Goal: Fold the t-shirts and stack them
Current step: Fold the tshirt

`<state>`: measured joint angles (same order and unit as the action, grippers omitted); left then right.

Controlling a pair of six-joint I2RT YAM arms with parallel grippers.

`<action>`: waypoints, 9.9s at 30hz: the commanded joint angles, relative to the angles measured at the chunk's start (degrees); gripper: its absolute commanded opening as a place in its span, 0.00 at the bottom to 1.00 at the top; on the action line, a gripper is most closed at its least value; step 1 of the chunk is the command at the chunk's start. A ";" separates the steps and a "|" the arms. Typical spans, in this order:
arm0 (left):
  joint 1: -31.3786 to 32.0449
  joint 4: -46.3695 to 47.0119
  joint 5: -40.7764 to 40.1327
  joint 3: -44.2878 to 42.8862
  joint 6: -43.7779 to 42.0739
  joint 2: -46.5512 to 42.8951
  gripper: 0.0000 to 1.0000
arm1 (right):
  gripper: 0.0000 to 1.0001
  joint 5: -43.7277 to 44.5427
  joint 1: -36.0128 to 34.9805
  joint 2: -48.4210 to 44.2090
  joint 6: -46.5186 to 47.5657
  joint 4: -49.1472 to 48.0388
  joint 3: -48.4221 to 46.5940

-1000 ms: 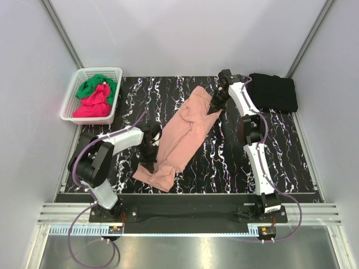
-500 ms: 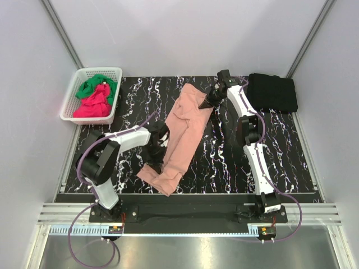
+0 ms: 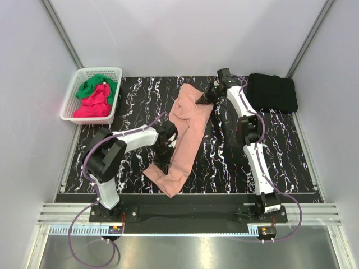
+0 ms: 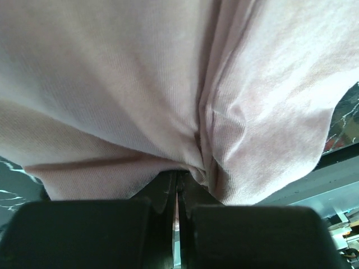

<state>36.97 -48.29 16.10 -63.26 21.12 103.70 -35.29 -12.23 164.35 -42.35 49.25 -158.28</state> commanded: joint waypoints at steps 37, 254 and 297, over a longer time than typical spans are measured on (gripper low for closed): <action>-10.52 -7.16 -1.69 2.79 -3.72 -14.93 0.33 | 0.18 36.33 -4.29 -9.75 17.56 24.84 4.11; -21.24 -0.13 5.44 -79.21 11.39 47.56 0.33 | 0.27 7.60 0.72 -7.91 19.76 6.64 5.52; -23.61 4.26 7.46 -67.00 9.29 36.32 0.43 | 0.24 7.34 2.12 -10.54 14.93 -0.21 -0.89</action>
<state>14.70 -46.02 22.11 -132.20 32.36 146.87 -26.28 -10.57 161.07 -27.70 51.62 -158.19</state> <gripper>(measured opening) 0.427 0.238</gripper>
